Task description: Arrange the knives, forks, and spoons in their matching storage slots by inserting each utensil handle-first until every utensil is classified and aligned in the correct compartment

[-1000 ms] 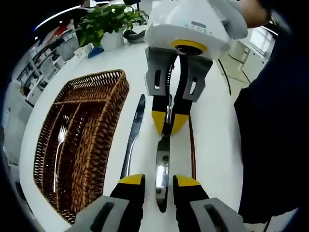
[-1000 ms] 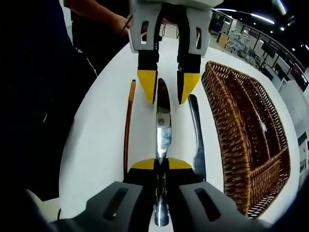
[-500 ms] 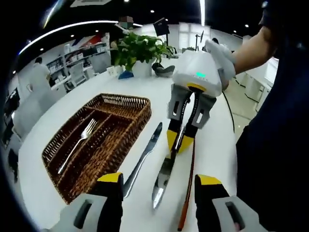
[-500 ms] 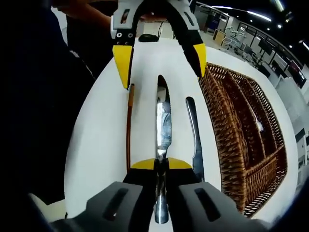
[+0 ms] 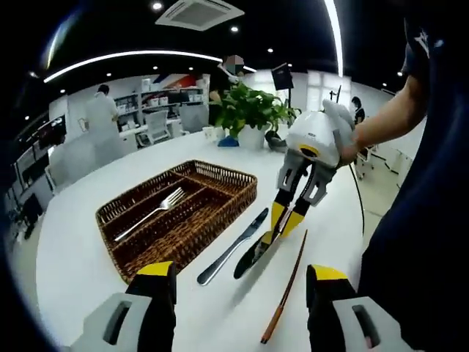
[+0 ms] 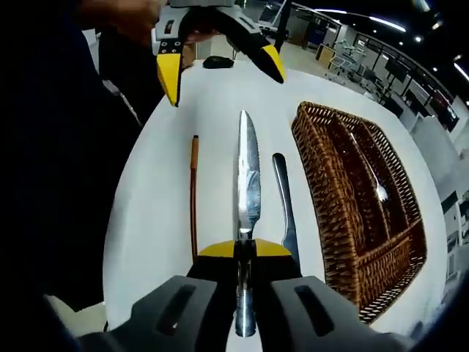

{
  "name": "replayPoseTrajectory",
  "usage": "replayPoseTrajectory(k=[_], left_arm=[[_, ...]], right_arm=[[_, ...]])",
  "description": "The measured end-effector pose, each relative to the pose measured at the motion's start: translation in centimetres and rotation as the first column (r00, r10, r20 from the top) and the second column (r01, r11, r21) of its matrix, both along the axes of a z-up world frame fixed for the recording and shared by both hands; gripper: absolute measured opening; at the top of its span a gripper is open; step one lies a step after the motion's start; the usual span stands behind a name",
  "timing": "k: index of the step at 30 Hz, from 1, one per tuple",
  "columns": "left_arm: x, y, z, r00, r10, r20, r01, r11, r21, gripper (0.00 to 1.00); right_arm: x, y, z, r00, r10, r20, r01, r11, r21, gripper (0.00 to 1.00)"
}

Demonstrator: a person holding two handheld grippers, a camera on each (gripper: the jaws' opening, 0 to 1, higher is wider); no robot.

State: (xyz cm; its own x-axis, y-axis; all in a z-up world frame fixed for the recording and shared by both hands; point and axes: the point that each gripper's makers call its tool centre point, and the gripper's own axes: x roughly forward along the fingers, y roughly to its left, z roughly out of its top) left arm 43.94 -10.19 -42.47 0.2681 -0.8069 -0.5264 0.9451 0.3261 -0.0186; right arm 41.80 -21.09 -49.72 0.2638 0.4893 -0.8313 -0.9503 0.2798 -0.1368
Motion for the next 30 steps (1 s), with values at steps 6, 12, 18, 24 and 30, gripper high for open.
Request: replayPoseTrajectory(k=[6, 12, 18, 24, 30], left_arm=[[-0.1, 0.7, -0.3, 0.999, 0.025, -0.02, -0.025, 1.0, 0.002, 0.83], [0.0, 1.0, 0.0, 0.998, 0.05, -0.03, -0.05, 0.999, -0.009, 0.91], [0.0, 1.3, 0.0, 0.996, 0.076, -0.041, -0.076, 0.997, -0.012, 0.98], [-0.1, 2.2, -0.1, 0.994, 0.097, -0.043, -0.098, 0.995, -0.015, 1.0], [-0.1, 2.9, -0.1, 0.992, 0.116, -0.041, -0.117, 0.993, -0.011, 1.0]], right_arm=[[0.4, -0.1, 1.2, 1.0, -0.007, 0.018, 0.007, 1.0, 0.0, 0.03], [1.1, 0.4, 3.1, 0.999, 0.004, 0.049, -0.005, 1.0, 0.007, 0.03], [2.4, 0.6, 4.6, 0.997, 0.009, 0.077, -0.01, 1.0, 0.007, 0.03], [3.9, 0.6, 5.5, 0.995, 0.018, 0.096, -0.017, 1.0, -0.013, 0.03], [5.8, 0.9, 6.5, 0.993, 0.037, 0.112, -0.034, 0.999, -0.028, 0.03]])
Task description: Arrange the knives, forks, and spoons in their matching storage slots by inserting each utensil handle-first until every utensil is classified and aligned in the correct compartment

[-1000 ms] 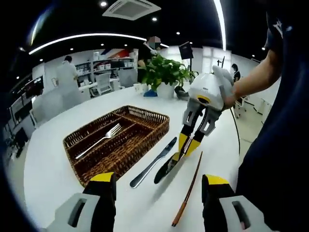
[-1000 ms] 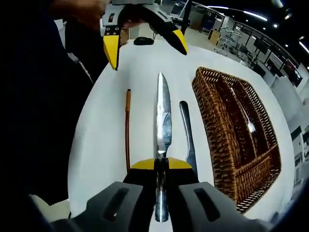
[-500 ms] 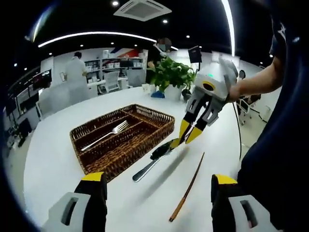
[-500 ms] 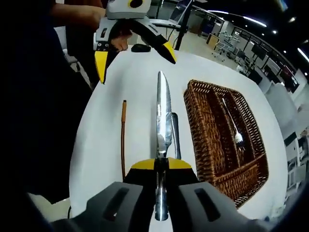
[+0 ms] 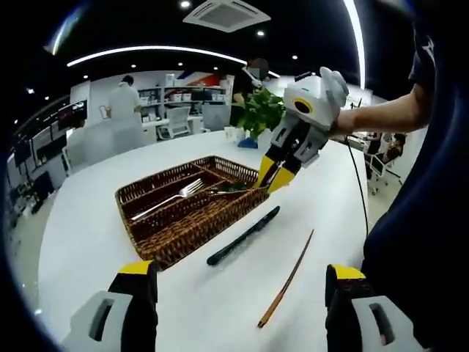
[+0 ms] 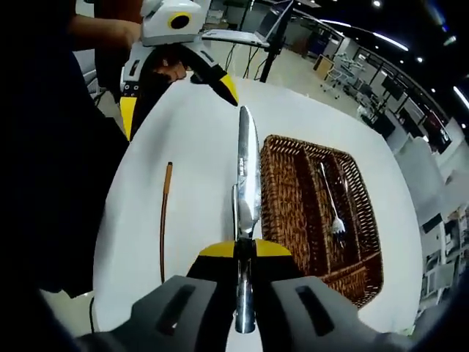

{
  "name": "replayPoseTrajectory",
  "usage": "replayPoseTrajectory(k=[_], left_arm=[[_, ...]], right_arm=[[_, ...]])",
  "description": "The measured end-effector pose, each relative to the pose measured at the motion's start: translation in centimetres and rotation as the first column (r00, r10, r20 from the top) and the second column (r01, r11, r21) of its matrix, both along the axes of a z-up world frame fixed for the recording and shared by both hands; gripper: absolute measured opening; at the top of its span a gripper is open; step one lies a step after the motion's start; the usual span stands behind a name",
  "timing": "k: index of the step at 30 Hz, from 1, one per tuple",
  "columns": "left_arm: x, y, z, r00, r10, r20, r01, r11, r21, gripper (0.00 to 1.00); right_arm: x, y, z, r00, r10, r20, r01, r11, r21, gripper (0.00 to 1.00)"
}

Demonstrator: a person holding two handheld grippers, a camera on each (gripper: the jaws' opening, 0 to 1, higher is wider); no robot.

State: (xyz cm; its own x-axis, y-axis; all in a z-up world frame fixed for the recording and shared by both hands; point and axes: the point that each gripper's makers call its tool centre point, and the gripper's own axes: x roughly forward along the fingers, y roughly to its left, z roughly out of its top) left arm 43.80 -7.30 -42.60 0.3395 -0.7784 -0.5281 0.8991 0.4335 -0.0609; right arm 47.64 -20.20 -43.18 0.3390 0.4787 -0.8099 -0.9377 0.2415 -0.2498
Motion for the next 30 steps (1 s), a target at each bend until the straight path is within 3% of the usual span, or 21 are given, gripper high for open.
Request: replayPoseTrajectory(k=[9, 18, 30], left_arm=[[-0.4, 0.7, -0.2, 1.0, 0.006, 0.011, -0.006, 1.0, 0.019, 1.0], [-1.1, 1.2, -0.7, 1.0, 0.012, -0.005, -0.012, 1.0, 0.029, 1.0], [-0.6, 1.9, -0.8, 1.0, 0.016, 0.001, -0.016, 0.999, 0.042, 1.0]], right_arm=[[2.7, 0.8, -0.2, 0.999, 0.036, -0.007, -0.036, 0.999, -0.031, 0.04], [5.4, 1.2, -1.5, 0.999, 0.04, -0.037, -0.042, 0.997, -0.065, 0.04], [8.4, 1.5, -3.8, 0.995, 0.019, -0.099, -0.032, 0.99, -0.134, 0.04]])
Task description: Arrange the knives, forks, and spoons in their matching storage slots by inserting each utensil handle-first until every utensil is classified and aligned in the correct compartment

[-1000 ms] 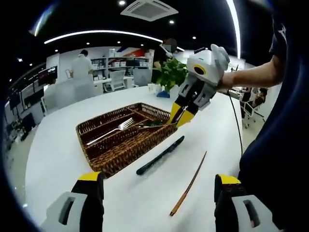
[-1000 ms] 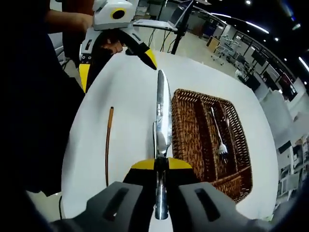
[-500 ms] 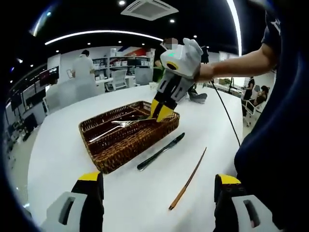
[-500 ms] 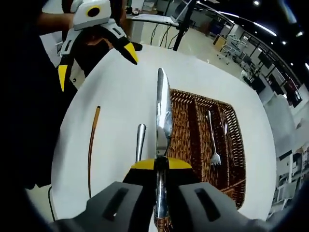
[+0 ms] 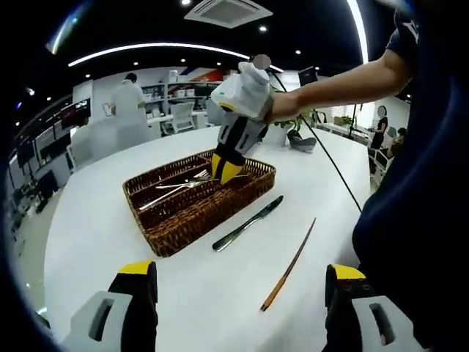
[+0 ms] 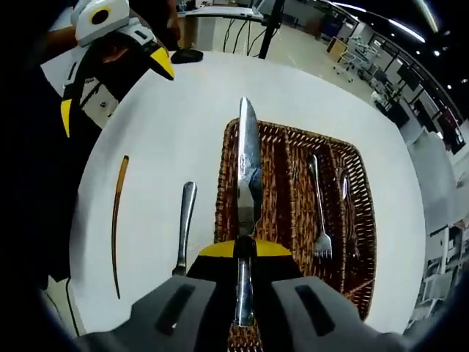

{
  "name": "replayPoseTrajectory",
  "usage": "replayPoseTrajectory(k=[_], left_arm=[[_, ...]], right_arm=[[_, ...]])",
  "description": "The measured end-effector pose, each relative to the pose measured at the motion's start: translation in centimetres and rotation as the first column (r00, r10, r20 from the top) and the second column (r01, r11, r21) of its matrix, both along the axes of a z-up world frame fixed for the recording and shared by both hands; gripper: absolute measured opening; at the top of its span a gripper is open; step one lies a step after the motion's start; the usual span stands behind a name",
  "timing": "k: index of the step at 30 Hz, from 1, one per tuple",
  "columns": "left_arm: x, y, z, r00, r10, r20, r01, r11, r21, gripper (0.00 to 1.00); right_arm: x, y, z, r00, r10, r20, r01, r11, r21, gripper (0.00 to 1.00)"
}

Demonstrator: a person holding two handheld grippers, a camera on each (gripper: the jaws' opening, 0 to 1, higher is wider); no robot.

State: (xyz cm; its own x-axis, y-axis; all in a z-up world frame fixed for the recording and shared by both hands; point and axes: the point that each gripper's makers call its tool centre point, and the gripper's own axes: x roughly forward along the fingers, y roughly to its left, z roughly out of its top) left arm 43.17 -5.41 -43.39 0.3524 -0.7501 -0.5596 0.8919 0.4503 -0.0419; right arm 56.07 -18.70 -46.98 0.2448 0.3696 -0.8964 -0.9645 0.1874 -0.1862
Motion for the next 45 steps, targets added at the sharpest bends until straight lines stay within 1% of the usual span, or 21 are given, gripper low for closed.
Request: replayPoseTrajectory(k=[6, 11, 14, 16, 18, 19, 21, 22, 24, 27, 32, 34, 40, 45], left_arm=[[0.1, 0.4, -0.3, 1.0, -0.006, -0.004, 0.006, 1.0, 0.019, 0.99], [0.2, 0.5, -0.3, 1.0, -0.005, -0.005, 0.005, 1.0, 0.022, 0.98], [0.3, 0.4, -0.3, 1.0, -0.008, -0.007, 0.009, 1.0, 0.025, 0.98], [0.3, 0.4, -0.4, 1.0, -0.011, -0.007, 0.011, 1.0, 0.028, 0.98], [0.2, 0.4, -0.4, 1.0, -0.012, -0.009, 0.012, 1.0, 0.029, 0.98], [0.2, 0.4, -0.4, 1.0, -0.013, -0.008, 0.013, 0.999, 0.032, 0.98], [0.2, 0.5, -0.4, 1.0, -0.012, -0.01, 0.013, 0.999, 0.035, 0.98], [0.2, 0.6, -0.4, 1.0, -0.012, -0.009, 0.013, 0.999, 0.037, 0.98], [0.2, 0.8, -0.5, 1.0, -0.012, -0.012, 0.012, 0.999, 0.039, 0.98], [0.2, 1.1, -0.6, 1.0, -0.01, -0.013, 0.011, 0.999, 0.053, 0.98], [0.3, 1.5, -0.7, 1.0, -0.003, -0.014, 0.004, 0.998, 0.058, 0.97], [0.4, 1.6, -0.7, 1.0, -0.002, -0.015, 0.003, 0.998, 0.061, 0.97], [0.7, 1.7, -0.8, 1.0, -0.004, -0.02, 0.005, 0.998, 0.069, 0.97], [1.0, 1.7, -0.7, 1.0, -0.008, -0.022, 0.01, 0.997, 0.079, 0.98]], right_arm=[[0.3, 0.1, -1.5, 0.999, -0.009, -0.048, 0.008, 1.0, -0.019, 0.04], [0.4, 0.4, -2.1, 0.997, -0.014, -0.082, 0.013, 1.0, -0.018, 0.04], [0.4, 0.6, -2.7, 0.994, -0.016, -0.105, 0.012, 0.999, -0.034, 0.04], [0.3, 0.6, -3.1, 0.993, -0.016, -0.121, 0.01, 0.999, -0.048, 0.04], [0.3, 0.8, -3.8, 0.988, -0.027, -0.152, 0.019, 0.998, -0.055, 0.04], [0.4, 0.8, -3.9, 0.988, -0.026, -0.151, 0.018, 0.998, -0.055, 0.04], [0.3, 0.9, -4.4, 0.983, -0.039, -0.178, 0.028, 0.998, -0.064, 0.05], [0.4, 1.0, -4.7, 0.983, -0.037, -0.18, 0.026, 0.997, -0.067, 0.05], [0.5, 1.0, -4.9, 0.982, -0.048, -0.183, 0.035, 0.996, -0.078, 0.05], [0.6, 1.2, -5.3, 0.971, -0.085, -0.221, 0.072, 0.995, -0.065, 0.05], [0.7, 1.2, -5.7, 0.972, -0.067, -0.224, 0.05, 0.995, -0.082, 0.05], [0.7, 1.1, -5.8, 0.967, -0.076, -0.243, 0.057, 0.995, -0.082, 0.05], [0.5, 1.2, -5.9, 0.957, -0.068, -0.284, 0.055, 0.997, -0.052, 0.06], [0.4, 1.3, -6.1, 0.958, -0.053, -0.283, 0.043, 0.998, -0.04, 0.07]])
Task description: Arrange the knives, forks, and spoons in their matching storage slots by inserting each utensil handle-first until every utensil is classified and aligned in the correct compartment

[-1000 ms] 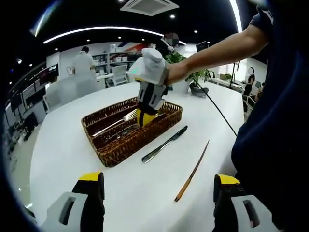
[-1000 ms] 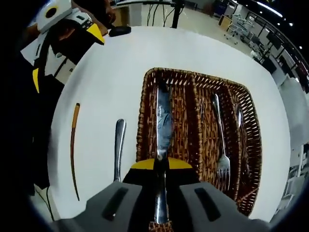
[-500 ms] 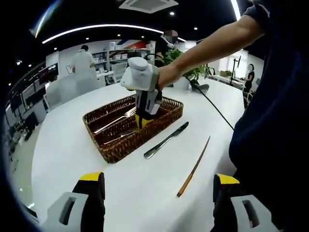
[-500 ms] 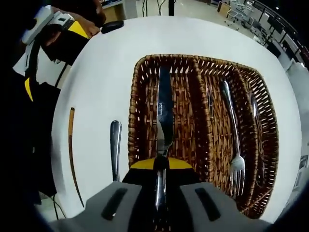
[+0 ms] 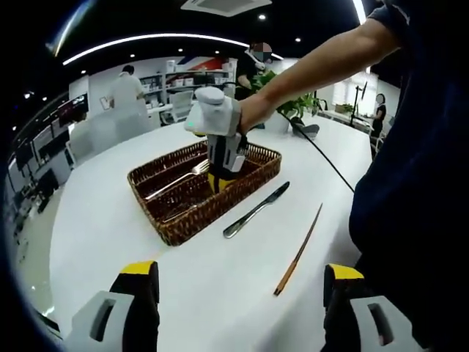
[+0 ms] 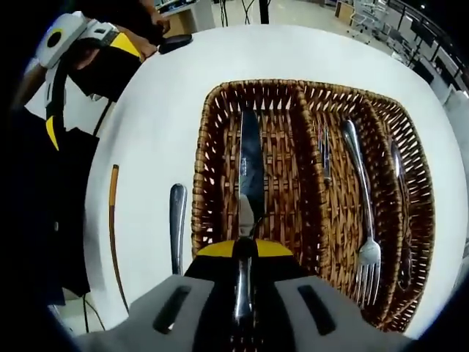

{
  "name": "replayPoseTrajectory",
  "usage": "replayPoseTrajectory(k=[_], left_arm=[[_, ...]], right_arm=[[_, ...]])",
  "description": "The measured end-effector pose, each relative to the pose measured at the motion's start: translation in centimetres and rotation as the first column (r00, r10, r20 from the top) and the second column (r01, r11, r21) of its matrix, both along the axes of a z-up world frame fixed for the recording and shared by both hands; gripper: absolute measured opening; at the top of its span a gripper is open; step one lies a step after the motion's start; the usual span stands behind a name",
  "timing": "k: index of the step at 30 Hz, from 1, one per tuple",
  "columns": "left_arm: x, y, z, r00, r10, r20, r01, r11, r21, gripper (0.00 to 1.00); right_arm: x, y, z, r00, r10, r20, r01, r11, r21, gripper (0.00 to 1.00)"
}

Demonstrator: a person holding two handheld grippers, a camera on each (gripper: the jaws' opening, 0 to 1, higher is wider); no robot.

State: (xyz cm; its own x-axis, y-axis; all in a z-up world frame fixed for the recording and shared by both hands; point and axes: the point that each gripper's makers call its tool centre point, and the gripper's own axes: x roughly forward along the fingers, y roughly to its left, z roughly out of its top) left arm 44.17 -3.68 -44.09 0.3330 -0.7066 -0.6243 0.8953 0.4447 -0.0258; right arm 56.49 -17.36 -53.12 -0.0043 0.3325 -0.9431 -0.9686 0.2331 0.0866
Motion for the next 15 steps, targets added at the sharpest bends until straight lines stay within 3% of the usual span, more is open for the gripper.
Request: replayPoseTrajectory(k=[15], left_arm=[[0.12, 0.23, 0.3, 1.0, -0.014, -0.001, 0.014, 1.0, 0.025, 0.98]], right_arm=[[-0.17, 0.27, -0.03, 1.0, -0.003, -0.015, 0.004, 0.999, 0.054, 0.07]])
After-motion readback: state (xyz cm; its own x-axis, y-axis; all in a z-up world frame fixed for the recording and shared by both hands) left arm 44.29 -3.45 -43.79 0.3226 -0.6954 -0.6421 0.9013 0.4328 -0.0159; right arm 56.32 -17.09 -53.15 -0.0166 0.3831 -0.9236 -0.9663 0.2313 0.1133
